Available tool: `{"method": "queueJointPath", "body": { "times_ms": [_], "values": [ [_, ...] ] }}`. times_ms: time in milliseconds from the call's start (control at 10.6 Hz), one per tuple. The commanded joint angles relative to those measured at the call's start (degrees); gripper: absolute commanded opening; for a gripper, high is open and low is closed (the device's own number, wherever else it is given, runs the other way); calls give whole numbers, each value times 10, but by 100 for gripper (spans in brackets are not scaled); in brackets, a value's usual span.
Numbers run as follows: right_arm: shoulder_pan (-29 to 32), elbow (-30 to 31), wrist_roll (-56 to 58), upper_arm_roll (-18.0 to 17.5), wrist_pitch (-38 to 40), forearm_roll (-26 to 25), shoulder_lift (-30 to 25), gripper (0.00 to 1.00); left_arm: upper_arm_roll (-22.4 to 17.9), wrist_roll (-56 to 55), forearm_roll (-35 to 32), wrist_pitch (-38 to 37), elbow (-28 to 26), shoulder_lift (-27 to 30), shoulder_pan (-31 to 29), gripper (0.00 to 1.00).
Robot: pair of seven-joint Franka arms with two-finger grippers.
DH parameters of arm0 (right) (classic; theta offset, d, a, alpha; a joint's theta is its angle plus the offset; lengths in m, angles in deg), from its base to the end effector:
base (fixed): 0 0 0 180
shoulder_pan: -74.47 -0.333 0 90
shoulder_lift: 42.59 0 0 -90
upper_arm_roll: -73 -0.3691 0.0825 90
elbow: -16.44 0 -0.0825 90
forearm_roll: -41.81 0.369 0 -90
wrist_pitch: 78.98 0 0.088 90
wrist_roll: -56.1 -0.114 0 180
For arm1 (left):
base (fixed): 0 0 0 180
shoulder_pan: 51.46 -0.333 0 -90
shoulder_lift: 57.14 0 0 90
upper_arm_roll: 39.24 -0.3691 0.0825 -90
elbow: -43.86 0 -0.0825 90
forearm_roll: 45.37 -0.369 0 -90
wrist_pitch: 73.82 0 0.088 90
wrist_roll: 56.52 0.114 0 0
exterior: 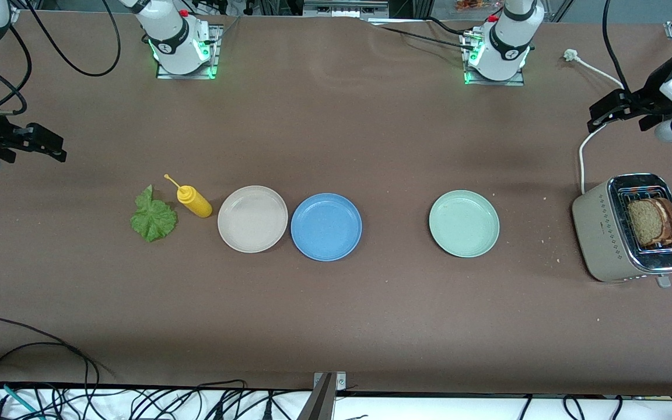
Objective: Make sandwich in blue plate with both arms
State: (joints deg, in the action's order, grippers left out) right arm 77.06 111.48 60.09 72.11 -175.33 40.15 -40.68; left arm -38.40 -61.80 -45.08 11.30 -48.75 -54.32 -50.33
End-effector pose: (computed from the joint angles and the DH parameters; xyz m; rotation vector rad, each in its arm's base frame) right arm 0.5575 -0.0197 0.6215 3.1131 0.0674 -0.0185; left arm 0.5110 -0.0184 0.6688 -3.1369 -0.0904 0.1281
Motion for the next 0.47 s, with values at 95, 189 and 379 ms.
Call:
{"method": "queueJointPath", "body": {
  "times_ms": [95,189,379],
  "values": [
    [3,10,-7,4,-5,8,-3,100,-1,-5,4,-16,24,-12,2,100],
    [2,10,-7,5,-4,10,-5,100,-2,-5,4,-16,24,-12,1,100],
    [3,10,-7,5,-4,10,-4,100,-4,-4,5,-15,24,-12,-4,100]
  ]
}}
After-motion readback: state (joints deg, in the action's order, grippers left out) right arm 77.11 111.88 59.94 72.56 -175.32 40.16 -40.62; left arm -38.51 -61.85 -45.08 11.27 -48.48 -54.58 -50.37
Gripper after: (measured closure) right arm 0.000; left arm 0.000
